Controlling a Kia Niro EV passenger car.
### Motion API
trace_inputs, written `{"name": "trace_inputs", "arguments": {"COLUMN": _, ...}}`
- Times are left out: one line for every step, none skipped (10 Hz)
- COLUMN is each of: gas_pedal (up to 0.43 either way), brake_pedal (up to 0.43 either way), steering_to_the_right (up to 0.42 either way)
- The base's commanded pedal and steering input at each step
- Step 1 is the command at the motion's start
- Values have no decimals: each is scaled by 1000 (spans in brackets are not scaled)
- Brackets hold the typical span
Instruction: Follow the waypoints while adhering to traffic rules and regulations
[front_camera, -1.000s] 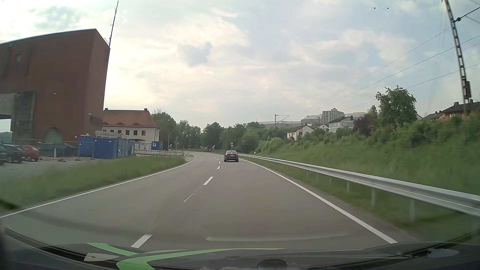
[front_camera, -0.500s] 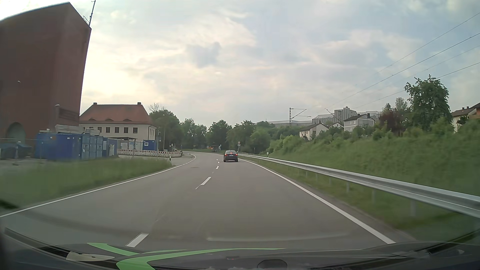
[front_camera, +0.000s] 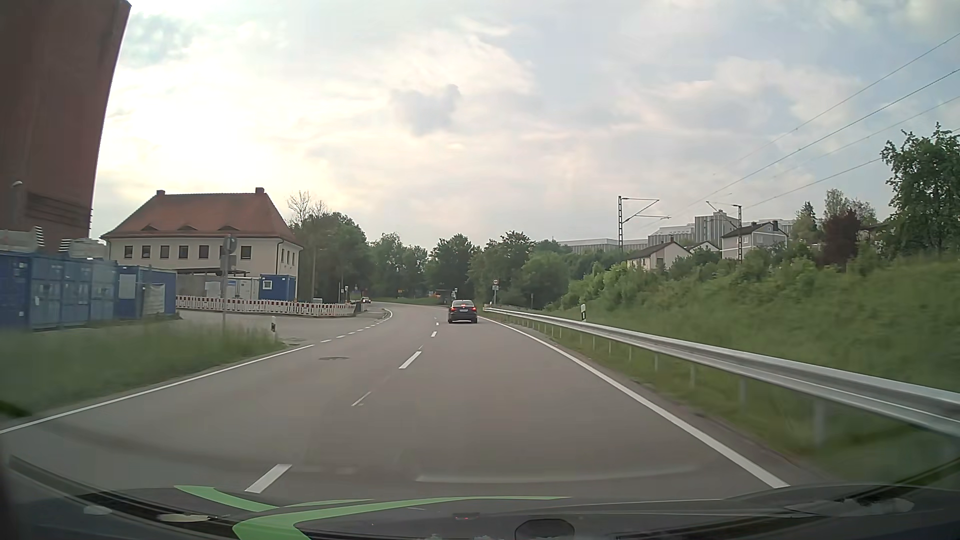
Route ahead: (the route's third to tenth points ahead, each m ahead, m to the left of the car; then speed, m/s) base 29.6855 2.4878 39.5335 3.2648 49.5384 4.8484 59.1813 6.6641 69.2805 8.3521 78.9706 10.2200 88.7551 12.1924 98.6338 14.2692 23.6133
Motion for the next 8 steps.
{"name": "trace_inputs", "arguments": {"gas_pedal": 0, "brake_pedal": 0, "steering_to_the_right": -15}}
{"name": "trace_inputs", "arguments": {"gas_pedal": 0, "brake_pedal": 6, "steering_to_the_right": -15}}
{"name": "trace_inputs", "arguments": {"gas_pedal": 0, "brake_pedal": 24, "steering_to_the_right": -15}}
{"name": "trace_inputs", "arguments": {"gas_pedal": 0, "brake_pedal": 79, "steering_to_the_right": -15}}
{"name": "trace_inputs", "arguments": {"gas_pedal": 0, "brake_pedal": 152, "steering_to_the_right": -15}}
{"name": "trace_inputs", "arguments": {"gas_pedal": 0, "brake_pedal": 159, "steering_to_the_right": -15}}
{"name": "trace_inputs", "arguments": {"gas_pedal": 0, "brake_pedal": 171, "steering_to_the_right": -15}}
{"name": "trace_inputs", "arguments": {"gas_pedal": 0, "brake_pedal": 189, "steering_to_the_right": -15}}
